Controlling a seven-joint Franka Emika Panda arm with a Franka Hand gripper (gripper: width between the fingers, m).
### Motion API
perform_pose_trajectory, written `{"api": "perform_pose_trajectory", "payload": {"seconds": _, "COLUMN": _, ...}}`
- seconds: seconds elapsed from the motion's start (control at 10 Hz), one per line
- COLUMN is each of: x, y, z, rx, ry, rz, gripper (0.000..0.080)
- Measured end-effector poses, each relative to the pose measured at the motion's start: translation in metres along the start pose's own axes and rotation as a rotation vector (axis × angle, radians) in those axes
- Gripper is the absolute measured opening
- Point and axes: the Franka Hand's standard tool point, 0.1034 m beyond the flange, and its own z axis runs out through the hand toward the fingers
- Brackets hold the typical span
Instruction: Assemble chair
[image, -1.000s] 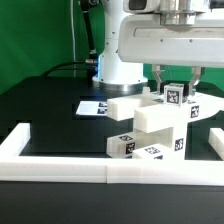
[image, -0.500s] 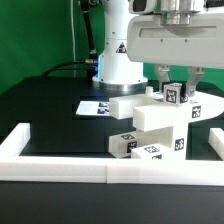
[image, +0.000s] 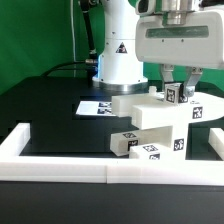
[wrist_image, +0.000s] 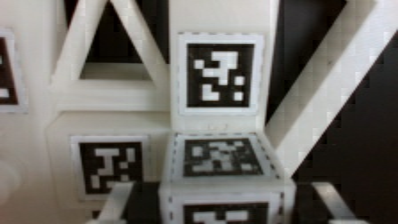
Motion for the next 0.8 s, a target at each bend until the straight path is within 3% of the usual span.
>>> {"api": "perform_pose_trajectory", "payload": {"seconds": 0.1, "x": -0.0001, "y": 0.0, "z": 0.0001, "rx": 0.0, "ry": 0.0, "rz": -0.001, "gripper": 0.03}}
{"api": "perform_pose_trajectory", "payload": {"seconds": 0.2, "x": 0.0, "y": 0.0001, "z": -0.0001, "rx": -0.002, "ry": 0.001, "rz": -0.032, "gripper": 0.0483}}
{"api": "perform_pose_trajectory", "payload": {"seconds": 0.3, "x": -0.0001, "y": -0.0001, "z": -0.0005, "rx": -0.004, "ry": 0.0, "rz": -0.094, "gripper": 0.0483}}
{"api": "perform_pose_trajectory", "payload": {"seconds": 0.4, "x": -0.0003, "y": 0.0005, "z": -0.0005, "rx": -0.009, "ry": -0.004, "rz": -0.128, "gripper": 0.0617}}
{"api": "perform_pose_trajectory", "payload": {"seconds": 0.8, "x": -0.0047, "y": -0.0006, "z": -0.0015, "rx": -0.009, "ry": -0.006, "rz": -0.418, "gripper": 0.0648}}
